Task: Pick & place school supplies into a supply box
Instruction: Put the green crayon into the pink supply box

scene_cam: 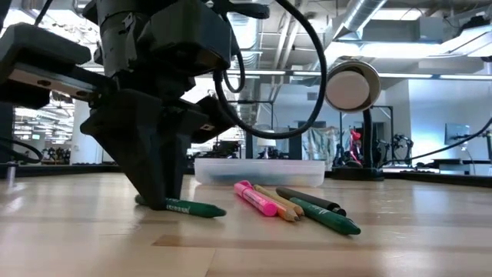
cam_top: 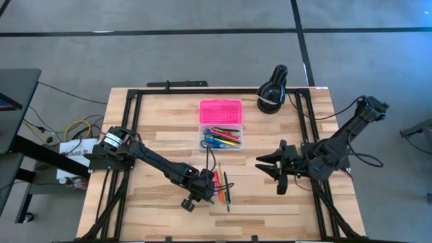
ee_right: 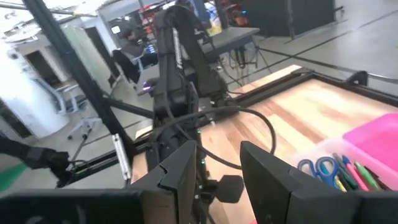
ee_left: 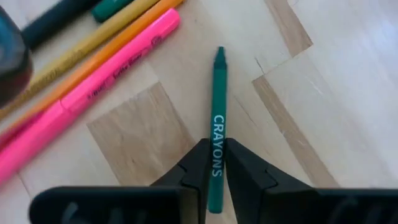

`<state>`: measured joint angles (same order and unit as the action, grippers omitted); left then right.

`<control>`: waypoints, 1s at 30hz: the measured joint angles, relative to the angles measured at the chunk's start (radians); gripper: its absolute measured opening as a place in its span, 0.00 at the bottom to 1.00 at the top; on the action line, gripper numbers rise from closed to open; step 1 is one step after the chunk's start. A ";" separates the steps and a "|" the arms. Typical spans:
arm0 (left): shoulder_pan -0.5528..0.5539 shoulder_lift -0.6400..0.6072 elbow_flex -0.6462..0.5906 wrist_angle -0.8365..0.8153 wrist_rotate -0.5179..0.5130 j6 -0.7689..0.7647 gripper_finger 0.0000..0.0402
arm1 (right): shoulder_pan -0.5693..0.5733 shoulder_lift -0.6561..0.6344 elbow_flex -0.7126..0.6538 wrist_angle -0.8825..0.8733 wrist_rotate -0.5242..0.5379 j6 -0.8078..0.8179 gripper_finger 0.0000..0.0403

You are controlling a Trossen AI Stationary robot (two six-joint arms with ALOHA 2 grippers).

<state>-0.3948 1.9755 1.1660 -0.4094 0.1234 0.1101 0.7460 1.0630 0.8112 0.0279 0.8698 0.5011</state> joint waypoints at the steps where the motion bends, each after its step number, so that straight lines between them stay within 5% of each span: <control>1: 0.000 0.000 0.000 -0.003 0.000 -0.024 0.09 | 0.000 0.005 0.000 0.001 0.003 0.009 0.29; 12: -0.001 -0.001 0.000 -0.010 -0.003 -0.185 0.07 | 0.000 -0.024 0.000 -0.076 -0.040 0.080 0.29; 30: -0.002 -0.001 0.000 -0.010 -0.003 -0.396 0.08 | -0.109 -0.071 0.000 -0.203 -0.288 0.022 0.29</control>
<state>-0.3965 1.9743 1.1660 -0.4198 0.1204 -0.2858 0.6370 0.9920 0.8112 -0.1750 0.5821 0.5232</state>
